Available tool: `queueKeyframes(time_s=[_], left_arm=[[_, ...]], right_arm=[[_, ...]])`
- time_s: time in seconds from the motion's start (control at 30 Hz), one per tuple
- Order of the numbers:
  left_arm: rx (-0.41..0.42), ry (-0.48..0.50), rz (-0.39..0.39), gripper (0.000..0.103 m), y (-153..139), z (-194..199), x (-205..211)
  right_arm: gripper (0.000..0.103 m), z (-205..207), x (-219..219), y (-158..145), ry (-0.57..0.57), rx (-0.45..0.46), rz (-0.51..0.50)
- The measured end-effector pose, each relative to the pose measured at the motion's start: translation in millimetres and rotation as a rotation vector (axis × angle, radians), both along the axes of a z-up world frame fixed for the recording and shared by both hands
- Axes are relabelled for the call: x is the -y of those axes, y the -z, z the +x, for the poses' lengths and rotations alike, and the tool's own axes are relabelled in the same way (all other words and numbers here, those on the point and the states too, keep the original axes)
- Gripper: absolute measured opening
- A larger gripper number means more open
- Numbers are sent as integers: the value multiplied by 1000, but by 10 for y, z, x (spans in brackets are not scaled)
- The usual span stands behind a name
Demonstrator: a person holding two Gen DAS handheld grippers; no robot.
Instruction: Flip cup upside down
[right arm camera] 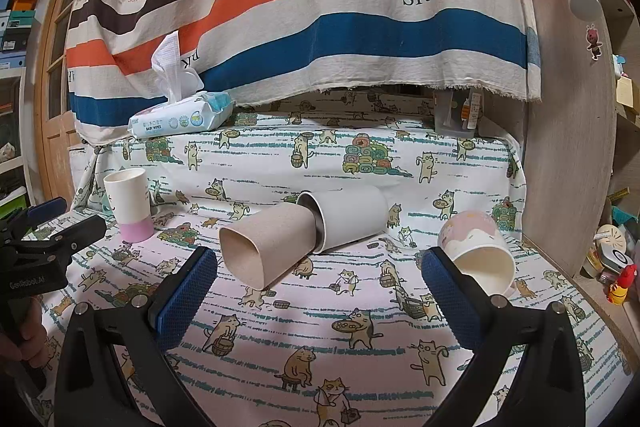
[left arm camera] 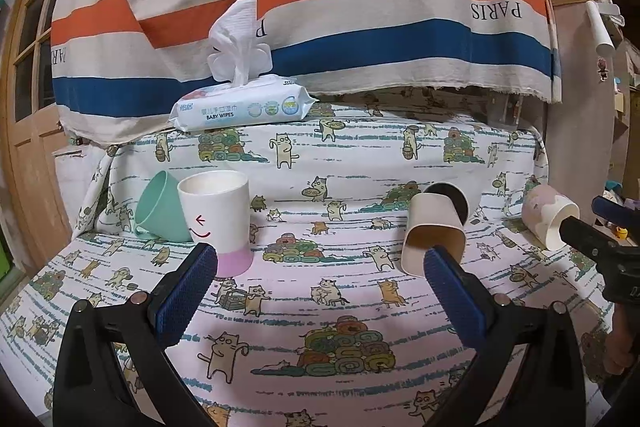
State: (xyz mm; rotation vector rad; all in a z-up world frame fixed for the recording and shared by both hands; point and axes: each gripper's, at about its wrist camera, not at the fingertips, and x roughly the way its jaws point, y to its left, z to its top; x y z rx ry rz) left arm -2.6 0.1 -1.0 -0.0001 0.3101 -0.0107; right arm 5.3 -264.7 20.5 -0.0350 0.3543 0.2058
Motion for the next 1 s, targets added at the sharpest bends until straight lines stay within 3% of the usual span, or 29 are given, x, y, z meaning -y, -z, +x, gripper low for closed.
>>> queueKeyframes(time_s=[1.0], left_arm=[[2, -4, 1, 103, 1, -10, 25]], right_arm=[[103, 1, -1, 2, 0, 0, -1]])
